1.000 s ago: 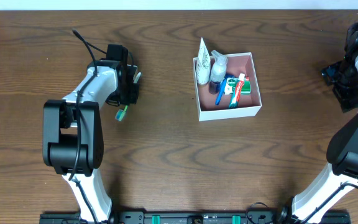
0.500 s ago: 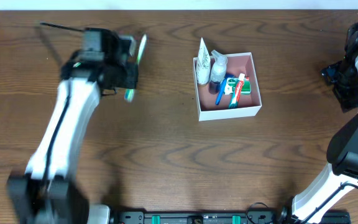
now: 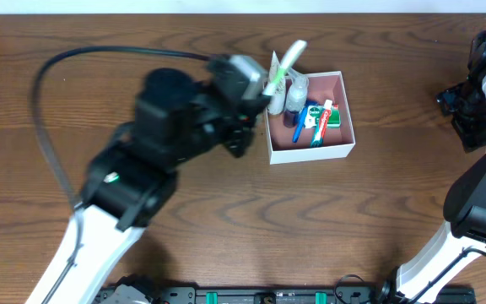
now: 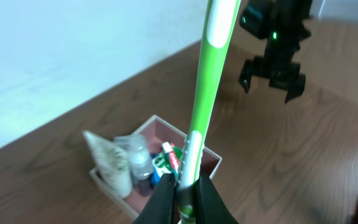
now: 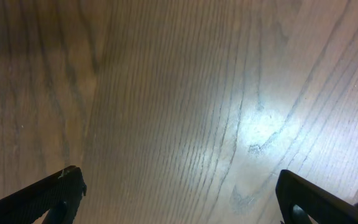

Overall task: Pack container
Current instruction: 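Carry the toothbrush into the box and release it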

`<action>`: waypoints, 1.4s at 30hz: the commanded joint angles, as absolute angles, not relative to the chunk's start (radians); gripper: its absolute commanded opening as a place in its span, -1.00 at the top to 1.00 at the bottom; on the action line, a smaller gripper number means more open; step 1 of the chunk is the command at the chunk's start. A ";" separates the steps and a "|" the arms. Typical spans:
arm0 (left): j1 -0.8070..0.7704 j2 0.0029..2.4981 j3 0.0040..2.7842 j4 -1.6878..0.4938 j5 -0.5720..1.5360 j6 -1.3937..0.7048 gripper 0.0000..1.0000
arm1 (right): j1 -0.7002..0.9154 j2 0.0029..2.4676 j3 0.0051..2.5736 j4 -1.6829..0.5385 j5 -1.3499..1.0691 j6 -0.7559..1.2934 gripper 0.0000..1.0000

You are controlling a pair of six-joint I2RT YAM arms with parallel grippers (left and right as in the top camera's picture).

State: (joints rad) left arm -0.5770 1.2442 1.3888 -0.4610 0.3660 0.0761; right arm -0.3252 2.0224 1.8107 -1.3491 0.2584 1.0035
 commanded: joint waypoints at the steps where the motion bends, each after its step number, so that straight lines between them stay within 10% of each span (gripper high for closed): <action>1: -0.626 1.345 1.390 -0.427 0.273 0.067 0.88 | -0.327 2.028 1.816 -1.350 0.273 1.016 -0.98; 23: -0.685 1.787 1.390 -0.259 0.222 0.066 0.66 | -0.327 2.028 1.816 -1.350 0.273 1.016 -0.98; 26: -0.685 1.790 1.390 -0.258 0.223 0.066 0.05 | -0.327 2.028 1.816 -1.350 0.273 1.016 -0.98; 42: -0.680 1.621 1.390 -0.316 0.242 0.025 -0.88 | -0.327 2.028 1.816 -1.350 0.273 1.016 -0.98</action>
